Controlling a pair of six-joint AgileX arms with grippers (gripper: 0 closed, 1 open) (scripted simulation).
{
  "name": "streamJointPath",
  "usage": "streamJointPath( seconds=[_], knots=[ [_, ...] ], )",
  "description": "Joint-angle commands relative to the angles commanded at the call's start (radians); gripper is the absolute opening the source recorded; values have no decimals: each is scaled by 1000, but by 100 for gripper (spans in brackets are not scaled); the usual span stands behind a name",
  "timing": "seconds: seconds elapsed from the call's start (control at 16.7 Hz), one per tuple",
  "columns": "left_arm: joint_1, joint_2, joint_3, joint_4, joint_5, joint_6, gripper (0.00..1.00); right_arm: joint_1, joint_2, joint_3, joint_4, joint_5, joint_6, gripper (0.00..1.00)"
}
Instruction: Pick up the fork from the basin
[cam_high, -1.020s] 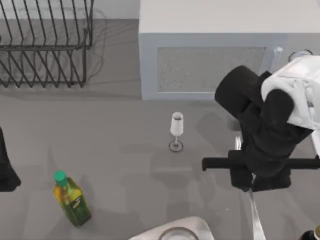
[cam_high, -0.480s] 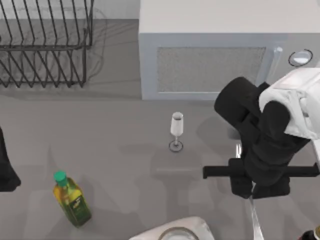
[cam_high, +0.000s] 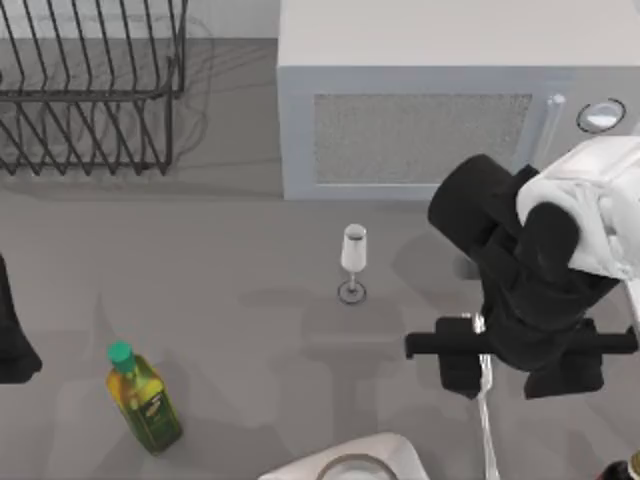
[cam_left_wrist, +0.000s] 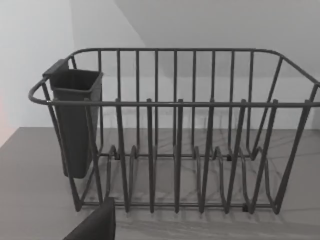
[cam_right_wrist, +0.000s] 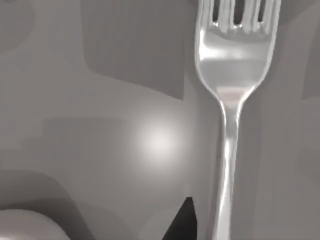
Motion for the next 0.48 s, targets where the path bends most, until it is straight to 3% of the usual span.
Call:
streamJointPath(
  seconds=[0.12, 0.48],
  knots=[
    [0, 0, 0, 0, 0, 0, 100, 0, 0, 0, 0, 0, 0, 98],
    [0, 0, 0, 0, 0, 0, 100, 0, 0, 0, 0, 0, 0, 100]
  ],
)
